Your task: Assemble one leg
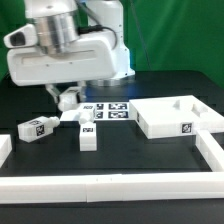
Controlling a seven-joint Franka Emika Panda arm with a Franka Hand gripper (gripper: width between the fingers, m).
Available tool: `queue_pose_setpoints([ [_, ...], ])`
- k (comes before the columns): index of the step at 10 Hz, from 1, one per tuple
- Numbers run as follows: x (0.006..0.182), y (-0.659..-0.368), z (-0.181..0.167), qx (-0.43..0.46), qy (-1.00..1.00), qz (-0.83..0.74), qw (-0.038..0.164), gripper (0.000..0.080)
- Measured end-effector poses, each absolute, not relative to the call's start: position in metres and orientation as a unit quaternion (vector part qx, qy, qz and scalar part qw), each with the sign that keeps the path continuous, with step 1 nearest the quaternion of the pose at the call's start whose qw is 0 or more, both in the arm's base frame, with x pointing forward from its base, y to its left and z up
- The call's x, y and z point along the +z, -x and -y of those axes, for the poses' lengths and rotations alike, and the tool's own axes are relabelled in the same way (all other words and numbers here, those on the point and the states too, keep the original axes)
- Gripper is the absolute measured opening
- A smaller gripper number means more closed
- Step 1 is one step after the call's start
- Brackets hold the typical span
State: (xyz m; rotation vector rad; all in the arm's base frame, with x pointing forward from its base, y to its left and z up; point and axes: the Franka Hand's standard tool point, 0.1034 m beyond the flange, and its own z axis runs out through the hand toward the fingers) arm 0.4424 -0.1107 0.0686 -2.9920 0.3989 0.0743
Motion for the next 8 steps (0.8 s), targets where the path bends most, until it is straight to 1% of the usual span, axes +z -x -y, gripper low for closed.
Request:
queue_pose_setpoints([
  [1, 0.068, -0.433, 0.124, 0.029, 0.987, -0.144, 0.062, 0.0285],
  [4, 0.067, -0.433, 0.124, 0.030, 0.987, -0.144, 0.062, 0.0285],
  [5, 0.064, -0.432, 0.125, 0.028, 0.987, -0.149, 0.059, 0.0285],
  [6, 0.058, -0.424, 0.127, 0.033, 0.986, -0.153, 0.056, 0.0285],
  [7, 0.054, -0.411, 0.139, 0.043, 0.984, -0.163, 0.057, 0.0285],
  [8, 0.050, -0.394, 0.165, 0.050, 0.983, -0.166, 0.055, 0.0285],
])
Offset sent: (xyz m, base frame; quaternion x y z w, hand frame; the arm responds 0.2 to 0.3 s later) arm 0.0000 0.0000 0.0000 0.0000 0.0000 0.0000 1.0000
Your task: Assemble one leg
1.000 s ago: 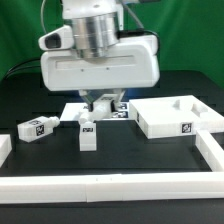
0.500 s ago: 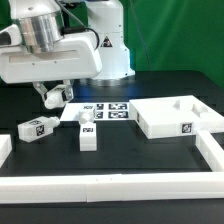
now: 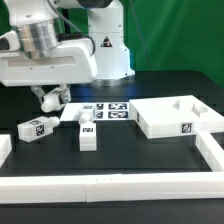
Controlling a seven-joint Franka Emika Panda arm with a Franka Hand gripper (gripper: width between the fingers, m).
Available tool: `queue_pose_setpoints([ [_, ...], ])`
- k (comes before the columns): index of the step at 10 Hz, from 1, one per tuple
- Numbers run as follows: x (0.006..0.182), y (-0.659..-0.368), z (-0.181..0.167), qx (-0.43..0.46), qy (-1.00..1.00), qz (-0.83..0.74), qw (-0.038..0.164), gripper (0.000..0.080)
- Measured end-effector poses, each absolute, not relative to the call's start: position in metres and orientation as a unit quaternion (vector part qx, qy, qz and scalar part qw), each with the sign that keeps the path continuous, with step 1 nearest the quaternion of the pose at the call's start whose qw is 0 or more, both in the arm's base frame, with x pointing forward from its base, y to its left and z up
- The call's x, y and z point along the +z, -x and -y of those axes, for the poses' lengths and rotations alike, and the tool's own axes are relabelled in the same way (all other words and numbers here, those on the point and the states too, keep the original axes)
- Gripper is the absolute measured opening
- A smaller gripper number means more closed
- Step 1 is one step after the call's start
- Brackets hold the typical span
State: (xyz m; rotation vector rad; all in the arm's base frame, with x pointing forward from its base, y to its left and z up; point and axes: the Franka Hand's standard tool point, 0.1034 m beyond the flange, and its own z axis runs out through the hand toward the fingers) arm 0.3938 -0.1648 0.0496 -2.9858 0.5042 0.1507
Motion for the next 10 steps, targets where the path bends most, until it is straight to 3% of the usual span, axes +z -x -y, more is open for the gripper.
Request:
queue_pose_setpoints([
  [2, 0.032, -0.367, 0.191, 0.049, 0.982, -0.181, 0.034, 0.0285],
  [4, 0.014, -0.359, 0.199, 0.052, 0.983, -0.178, 0.019, 0.0285],
  [9, 0.008, -0.365, 0.196, 0.047, 0.985, -0.168, 0.013, 0.0286],
  [10, 0.007, -0.365, 0.196, 0.048, 0.985, -0.167, 0.013, 0.0475],
])
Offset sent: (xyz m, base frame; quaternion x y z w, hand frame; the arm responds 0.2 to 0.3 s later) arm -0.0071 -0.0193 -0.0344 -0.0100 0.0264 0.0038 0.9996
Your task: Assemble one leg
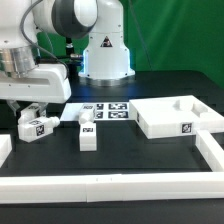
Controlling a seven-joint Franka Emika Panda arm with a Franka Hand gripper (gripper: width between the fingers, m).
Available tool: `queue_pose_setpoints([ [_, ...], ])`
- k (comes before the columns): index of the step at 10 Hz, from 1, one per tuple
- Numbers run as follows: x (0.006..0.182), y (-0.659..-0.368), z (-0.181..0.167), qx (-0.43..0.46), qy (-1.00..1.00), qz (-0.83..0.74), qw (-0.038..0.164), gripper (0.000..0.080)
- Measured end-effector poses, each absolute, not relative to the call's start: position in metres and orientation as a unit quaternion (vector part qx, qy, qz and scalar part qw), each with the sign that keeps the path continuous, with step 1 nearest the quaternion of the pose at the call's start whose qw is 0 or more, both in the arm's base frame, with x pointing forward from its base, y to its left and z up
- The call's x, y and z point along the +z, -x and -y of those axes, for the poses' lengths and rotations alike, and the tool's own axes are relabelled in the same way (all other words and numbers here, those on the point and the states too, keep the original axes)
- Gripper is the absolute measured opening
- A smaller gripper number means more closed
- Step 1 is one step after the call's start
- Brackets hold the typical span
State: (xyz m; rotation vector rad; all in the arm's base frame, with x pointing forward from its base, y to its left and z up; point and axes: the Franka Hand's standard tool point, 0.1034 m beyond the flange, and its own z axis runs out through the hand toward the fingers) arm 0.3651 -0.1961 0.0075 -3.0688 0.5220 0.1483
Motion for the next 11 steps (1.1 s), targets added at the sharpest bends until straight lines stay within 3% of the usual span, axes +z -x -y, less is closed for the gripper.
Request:
queue_pose_setpoints([
  [1, 0.008, -0.365, 0.196, 0.048, 0.984, -0.168, 0.014, 0.0475],
  [2, 0.015, -0.366, 0.192, 0.053, 0.984, -0.168, 0.023, 0.0615],
  [4, 0.048, -0.378, 0.174, 0.059, 0.981, -0.176, 0.052, 0.0639],
  [6, 0.077, -0.398, 0.131, 0.061, 0.985, -0.149, 0.067, 0.0648],
  [8, 0.080, -0.416, 0.082, 0.062, 0.991, -0.100, 0.060, 0.0649],
  [11, 0.077, -0.417, 0.082, 0.063, 0.991, -0.097, 0.062, 0.0649],
])
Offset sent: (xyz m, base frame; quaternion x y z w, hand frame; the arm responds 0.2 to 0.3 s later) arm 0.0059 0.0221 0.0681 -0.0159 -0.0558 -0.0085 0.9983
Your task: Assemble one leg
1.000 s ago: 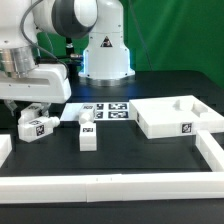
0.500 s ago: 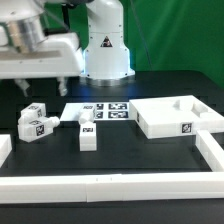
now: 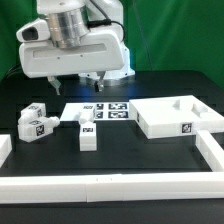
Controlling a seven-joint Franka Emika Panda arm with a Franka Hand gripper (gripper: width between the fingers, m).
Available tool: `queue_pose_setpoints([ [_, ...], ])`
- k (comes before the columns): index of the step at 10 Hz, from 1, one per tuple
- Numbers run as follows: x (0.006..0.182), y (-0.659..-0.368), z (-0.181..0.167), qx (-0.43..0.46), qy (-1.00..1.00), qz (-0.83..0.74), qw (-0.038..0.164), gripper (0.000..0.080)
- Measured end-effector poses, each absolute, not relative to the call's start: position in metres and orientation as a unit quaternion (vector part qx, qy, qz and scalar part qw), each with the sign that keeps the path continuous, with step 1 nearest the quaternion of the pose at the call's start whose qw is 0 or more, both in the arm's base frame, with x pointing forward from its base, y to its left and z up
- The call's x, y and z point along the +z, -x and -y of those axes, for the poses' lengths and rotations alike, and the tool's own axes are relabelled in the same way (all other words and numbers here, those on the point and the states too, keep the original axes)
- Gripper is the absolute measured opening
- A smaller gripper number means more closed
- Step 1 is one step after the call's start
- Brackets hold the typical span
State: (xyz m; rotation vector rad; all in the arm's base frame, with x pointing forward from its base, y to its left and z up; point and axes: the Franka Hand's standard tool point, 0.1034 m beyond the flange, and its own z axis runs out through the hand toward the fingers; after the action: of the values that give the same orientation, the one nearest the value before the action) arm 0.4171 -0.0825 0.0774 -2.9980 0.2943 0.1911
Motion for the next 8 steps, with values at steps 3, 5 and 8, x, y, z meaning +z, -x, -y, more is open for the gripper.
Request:
queue_pose_setpoints([
  [3, 0.079, -0.418, 0.063, 0.044, 0.997, -0.062, 0.029, 0.0649],
  [5, 0.076, -0.419, 0.008, 0.046, 0.999, 0.002, 0.006, 0.0649],
  [8, 0.065, -0.430, -0.046, 0.054, 0.996, 0.064, -0.012, 0.0649],
])
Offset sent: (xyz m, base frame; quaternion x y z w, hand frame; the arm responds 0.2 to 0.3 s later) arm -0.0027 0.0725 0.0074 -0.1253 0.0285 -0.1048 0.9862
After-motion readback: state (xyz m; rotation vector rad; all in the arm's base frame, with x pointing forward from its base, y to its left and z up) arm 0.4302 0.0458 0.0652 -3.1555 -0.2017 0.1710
